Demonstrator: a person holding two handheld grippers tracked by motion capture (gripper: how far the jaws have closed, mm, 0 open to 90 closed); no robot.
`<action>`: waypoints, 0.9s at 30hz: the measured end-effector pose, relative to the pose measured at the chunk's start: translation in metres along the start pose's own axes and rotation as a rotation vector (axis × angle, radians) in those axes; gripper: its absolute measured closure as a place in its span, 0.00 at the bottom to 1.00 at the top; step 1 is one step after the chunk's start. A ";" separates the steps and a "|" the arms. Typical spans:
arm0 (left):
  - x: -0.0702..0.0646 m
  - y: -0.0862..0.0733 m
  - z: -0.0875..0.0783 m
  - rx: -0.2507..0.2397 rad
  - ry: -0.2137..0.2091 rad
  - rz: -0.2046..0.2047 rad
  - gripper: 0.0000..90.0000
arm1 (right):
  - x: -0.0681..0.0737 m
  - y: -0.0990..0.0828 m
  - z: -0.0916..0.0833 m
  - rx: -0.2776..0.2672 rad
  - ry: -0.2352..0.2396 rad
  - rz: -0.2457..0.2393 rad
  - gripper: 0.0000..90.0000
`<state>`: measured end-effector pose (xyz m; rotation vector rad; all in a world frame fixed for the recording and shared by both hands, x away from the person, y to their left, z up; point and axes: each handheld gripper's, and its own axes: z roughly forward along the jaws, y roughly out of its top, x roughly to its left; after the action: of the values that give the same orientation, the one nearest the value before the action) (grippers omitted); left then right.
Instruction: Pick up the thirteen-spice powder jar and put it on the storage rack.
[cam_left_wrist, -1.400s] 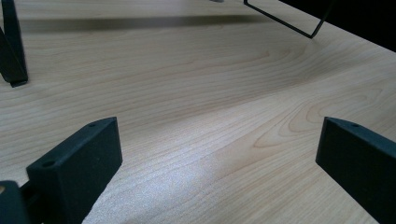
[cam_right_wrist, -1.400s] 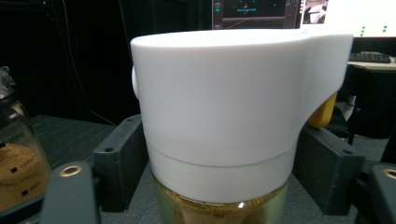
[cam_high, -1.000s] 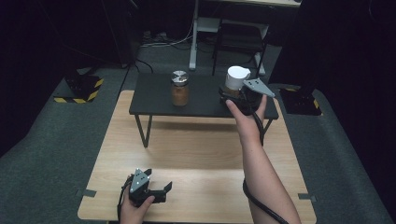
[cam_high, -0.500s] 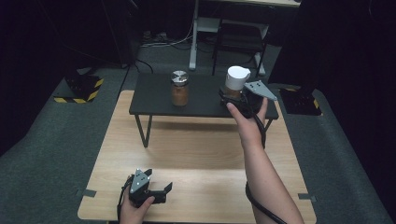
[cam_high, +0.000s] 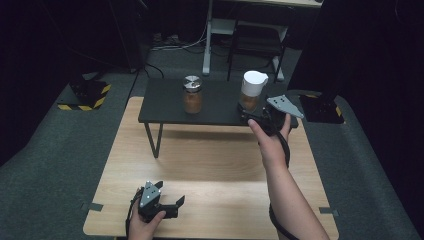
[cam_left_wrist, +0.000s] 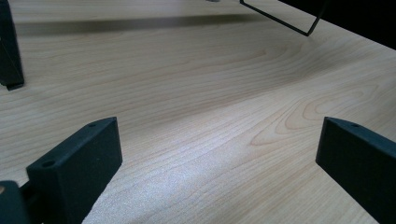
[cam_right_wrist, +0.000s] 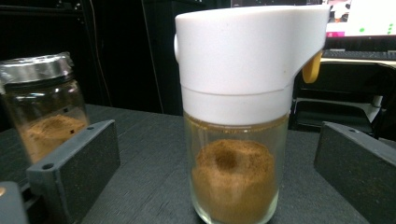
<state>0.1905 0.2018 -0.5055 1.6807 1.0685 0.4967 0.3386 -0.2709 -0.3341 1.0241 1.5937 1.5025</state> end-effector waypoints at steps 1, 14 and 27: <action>0.000 0.000 0.000 0.000 -0.001 -0.001 0.01 | 0.000 -0.001 -0.002 -0.004 0.004 0.000 0.00; -0.001 -0.001 0.000 -0.004 -0.004 0.017 0.01 | -0.002 -0.014 -0.033 -0.046 0.059 0.003 0.00; -0.001 -0.002 -0.001 -0.009 -0.004 0.020 0.01 | -0.005 -0.037 -0.068 -0.079 0.098 0.000 0.00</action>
<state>0.1879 0.2017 -0.5066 1.6848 1.0464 0.5103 0.2767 -0.3051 -0.3660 0.9186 1.5878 1.6242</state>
